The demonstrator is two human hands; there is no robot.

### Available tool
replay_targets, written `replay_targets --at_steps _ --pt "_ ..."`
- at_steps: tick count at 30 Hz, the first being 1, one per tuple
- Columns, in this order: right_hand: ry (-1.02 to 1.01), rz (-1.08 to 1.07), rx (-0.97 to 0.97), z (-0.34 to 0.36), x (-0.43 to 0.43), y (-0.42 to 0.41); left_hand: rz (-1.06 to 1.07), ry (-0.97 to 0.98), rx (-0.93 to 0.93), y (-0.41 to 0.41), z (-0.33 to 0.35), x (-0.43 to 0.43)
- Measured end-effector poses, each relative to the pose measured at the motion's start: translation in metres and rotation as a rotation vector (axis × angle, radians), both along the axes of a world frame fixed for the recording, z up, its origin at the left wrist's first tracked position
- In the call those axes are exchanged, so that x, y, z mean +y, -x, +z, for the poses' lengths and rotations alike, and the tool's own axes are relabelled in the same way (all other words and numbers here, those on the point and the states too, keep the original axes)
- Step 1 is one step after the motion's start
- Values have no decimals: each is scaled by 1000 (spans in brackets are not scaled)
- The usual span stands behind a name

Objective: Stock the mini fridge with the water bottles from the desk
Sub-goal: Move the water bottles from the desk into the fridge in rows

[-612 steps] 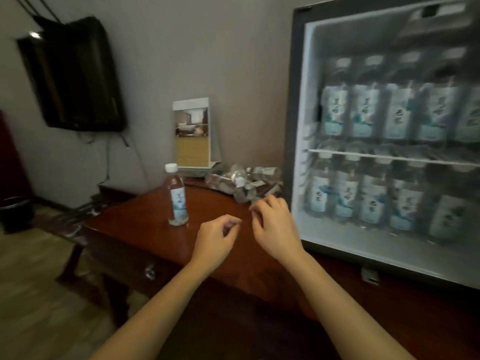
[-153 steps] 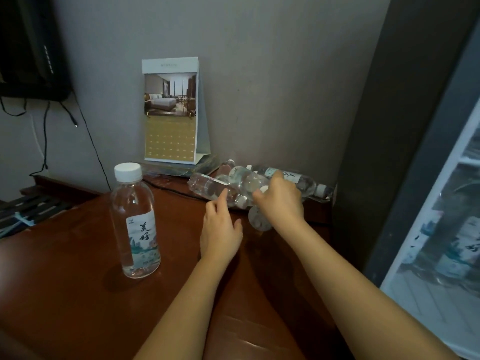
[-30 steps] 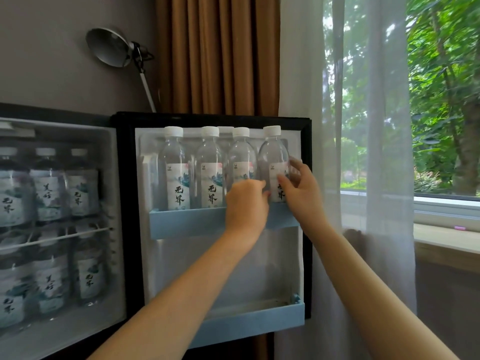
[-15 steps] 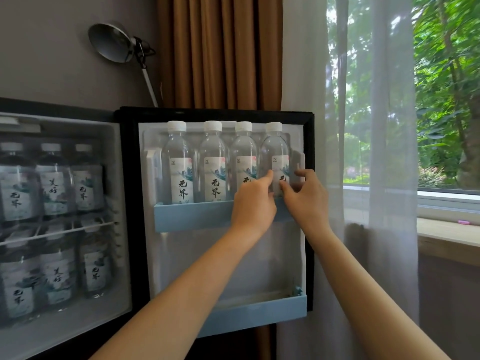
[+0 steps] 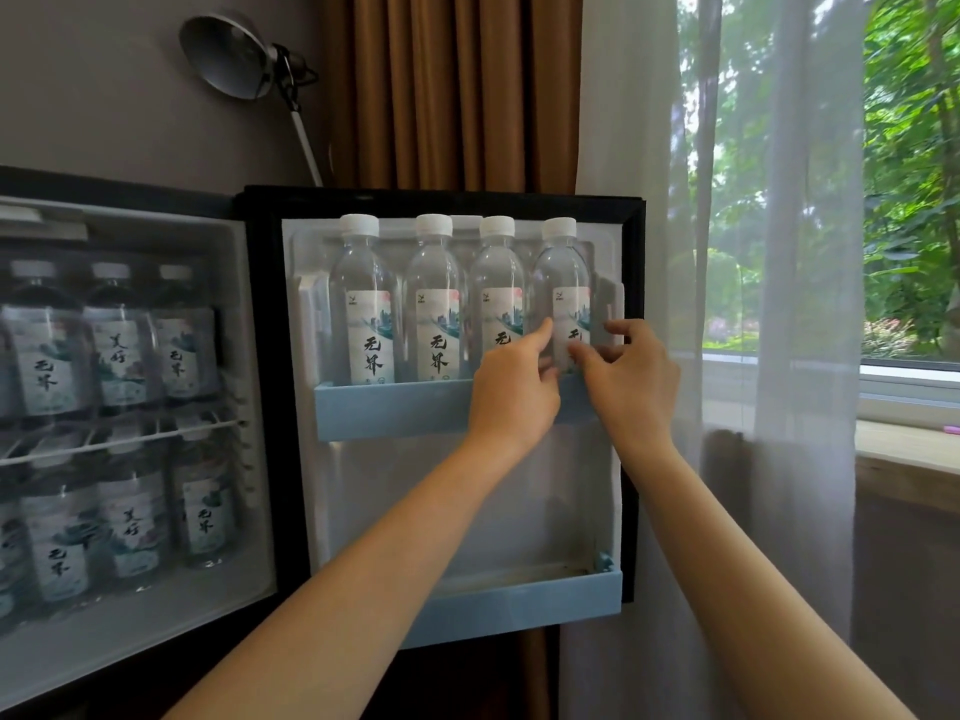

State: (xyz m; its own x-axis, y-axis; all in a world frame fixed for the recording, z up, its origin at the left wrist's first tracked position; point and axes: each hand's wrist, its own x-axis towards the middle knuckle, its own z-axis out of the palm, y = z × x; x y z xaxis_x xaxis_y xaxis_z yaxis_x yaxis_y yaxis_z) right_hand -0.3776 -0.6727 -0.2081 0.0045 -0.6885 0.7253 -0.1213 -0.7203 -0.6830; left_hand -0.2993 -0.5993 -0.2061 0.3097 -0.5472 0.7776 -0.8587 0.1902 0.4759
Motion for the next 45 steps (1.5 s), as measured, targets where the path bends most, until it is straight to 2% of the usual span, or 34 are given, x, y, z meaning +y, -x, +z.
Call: replay_targets --at_steps 7,14,18,27,36,39,41,45 --pt "252 -79 -231 -16 17 -24 6 192 31 -23 -12 33" --pt "533 -16 -183 -47 64 -76 161 328 13 -73 -36 96" --pt "609 143 -125 -65 108 -118 315 363 15 -110 -56 146" --pt "684 525 8 -100 237 -215 664 288 179 -185 -110 296" --pt "619 1010 189 -163 400 -295 1153 209 277 -217 -179 482" --pt "593 1133 295 -183 454 -313 1302 267 398 -221 -199 536" --pt "585 1201 412 -194 488 -328 1415 362 483 -224 -210 567" --pt "514 1405 646 -204 550 -359 1597 409 635 -243 -229 615"
